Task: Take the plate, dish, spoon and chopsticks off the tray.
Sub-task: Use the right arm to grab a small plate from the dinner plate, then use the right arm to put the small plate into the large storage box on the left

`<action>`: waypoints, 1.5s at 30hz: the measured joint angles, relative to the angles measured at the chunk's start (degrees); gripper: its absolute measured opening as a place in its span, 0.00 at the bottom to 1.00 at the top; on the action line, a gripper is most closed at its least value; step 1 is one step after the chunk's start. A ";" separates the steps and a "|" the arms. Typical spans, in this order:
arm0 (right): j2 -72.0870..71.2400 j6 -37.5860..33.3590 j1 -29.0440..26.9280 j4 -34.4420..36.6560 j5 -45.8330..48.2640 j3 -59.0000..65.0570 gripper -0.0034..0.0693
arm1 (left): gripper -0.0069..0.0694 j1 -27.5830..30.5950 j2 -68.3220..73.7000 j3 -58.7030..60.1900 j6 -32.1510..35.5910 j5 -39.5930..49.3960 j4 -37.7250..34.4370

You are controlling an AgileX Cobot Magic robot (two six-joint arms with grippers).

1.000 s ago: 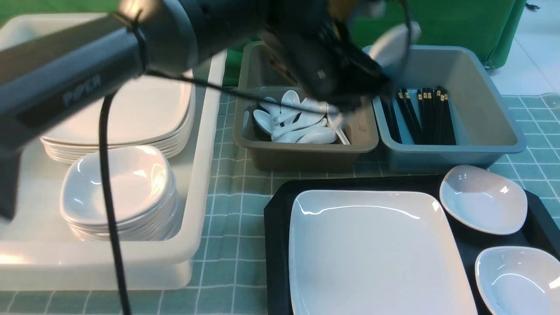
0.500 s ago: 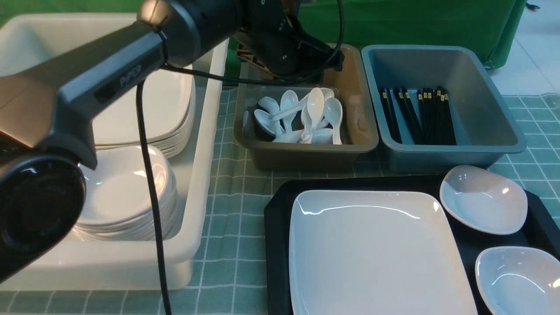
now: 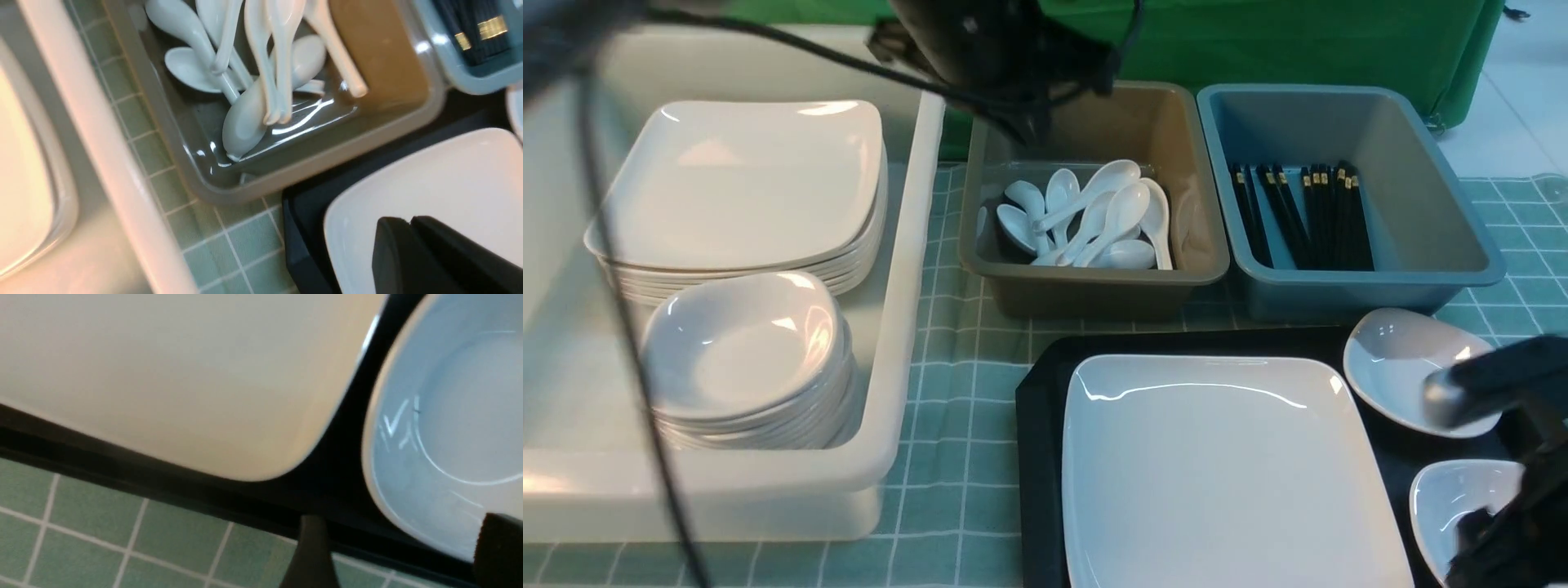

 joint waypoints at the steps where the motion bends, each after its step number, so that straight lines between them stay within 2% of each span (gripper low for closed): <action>1: 1.37 1.20 1.14 -1.69 -1.62 0.76 0.77 | 0.10 0.00 -2.29 1.82 0.00 0.00 0.00; 5: 6.32 6.89 3.31 -8.87 -4.88 1.57 0.78 | 0.10 0.00 -11.16 11.35 0.01 -2.53 0.00; 10: 11.37 8.96 3.45 -11.30 -7.72 1.57 0.77 | 0.10 0.00 -20.89 22.88 -0.10 -6.37 0.41; 13: 14.57 9.91 3.45 -11.79 -8.05 1.57 0.66 | 0.10 0.00 -27.95 29.32 -3.42 -7.59 3.46; 14: 15.56 9.98 3.50 -11.79 -7.98 1.57 0.54 | 0.10 0.00 -29.80 31.16 -5.10 -7.64 5.12; 15: 15.65 9.98 3.51 -11.84 -7.97 1.57 0.50 | 0.10 0.00 -30.51 31.72 -5.36 -7.64 5.38; 16: 15.78 10.20 3.90 -12.35 -7.88 1.15 0.39 | 0.10 0.00 -32.89 33.42 -6.96 -7.39 7.20; 19: 14.92 10.32 4.33 -12.67 -6.65 0.58 0.37 | 0.10 0.00 -36.19 35.40 -8.93 -6.98 8.87; 26: 3.75 12.53 4.59 -12.41 1.22 -5.12 0.15 | 0.10 0.06 -42.35 41.43 -22.00 -0.58 22.03; 29: -0.57 12.70 4.59 -10.04 2.90 -7.94 0.14 | 0.10 0.73 -42.64 42.80 -23.08 0.27 23.34; 34: -5.51 9.37 4.59 -4.50 5.85 -17.75 0.14 | 0.10 5.08 -42.94 48.91 -23.26 0.10 20.52; 37: -4.86 4.68 4.66 1.39 5.96 -23.51 0.14 | 0.10 9.87 -43.94 53.80 -23.10 -1.88 18.13; 39: -1.63 -1.47 6.59 8.34 5.65 -30.69 0.14 | 0.10 16.95 -46.39 57.76 -20.46 -4.66 13.28; 42: 2.16 -4.09 10.00 10.97 5.04 -37.11 0.14 | 0.10 23.06 -49.95 58.88 -17.23 -6.74 8.55; 45: 8.44 -6.76 16.37 11.69 3.76 -45.72 0.14 | 0.11 29.99 -54.74 58.93 -14.62 -8.76 5.81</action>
